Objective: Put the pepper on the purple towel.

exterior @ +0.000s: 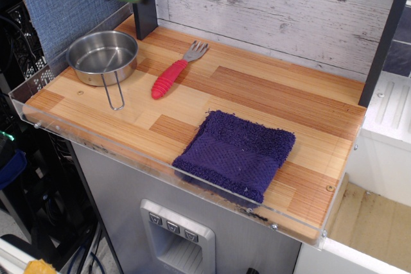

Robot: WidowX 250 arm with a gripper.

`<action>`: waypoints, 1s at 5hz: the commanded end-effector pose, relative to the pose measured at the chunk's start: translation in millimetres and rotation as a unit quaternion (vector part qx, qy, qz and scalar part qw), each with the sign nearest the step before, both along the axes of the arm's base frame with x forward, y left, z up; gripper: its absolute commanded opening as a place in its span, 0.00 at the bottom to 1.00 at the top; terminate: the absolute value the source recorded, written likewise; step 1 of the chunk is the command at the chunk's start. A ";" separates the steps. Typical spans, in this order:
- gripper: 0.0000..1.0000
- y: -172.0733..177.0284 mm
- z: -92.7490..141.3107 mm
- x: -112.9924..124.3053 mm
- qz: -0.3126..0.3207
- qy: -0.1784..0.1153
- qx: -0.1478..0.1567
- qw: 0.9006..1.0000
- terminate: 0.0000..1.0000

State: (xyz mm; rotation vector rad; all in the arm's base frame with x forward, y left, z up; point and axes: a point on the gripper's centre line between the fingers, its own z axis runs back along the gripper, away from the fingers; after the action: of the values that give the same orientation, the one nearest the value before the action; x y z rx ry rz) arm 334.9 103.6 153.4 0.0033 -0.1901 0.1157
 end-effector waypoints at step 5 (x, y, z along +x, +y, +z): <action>0.00 -128.2 -112.3 -78.5 0.021 0.086 -0.023 0.996 0.00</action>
State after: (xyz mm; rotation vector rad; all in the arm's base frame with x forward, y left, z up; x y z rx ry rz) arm 254.0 -24.5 24.8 -0.0180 0.0245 0.1608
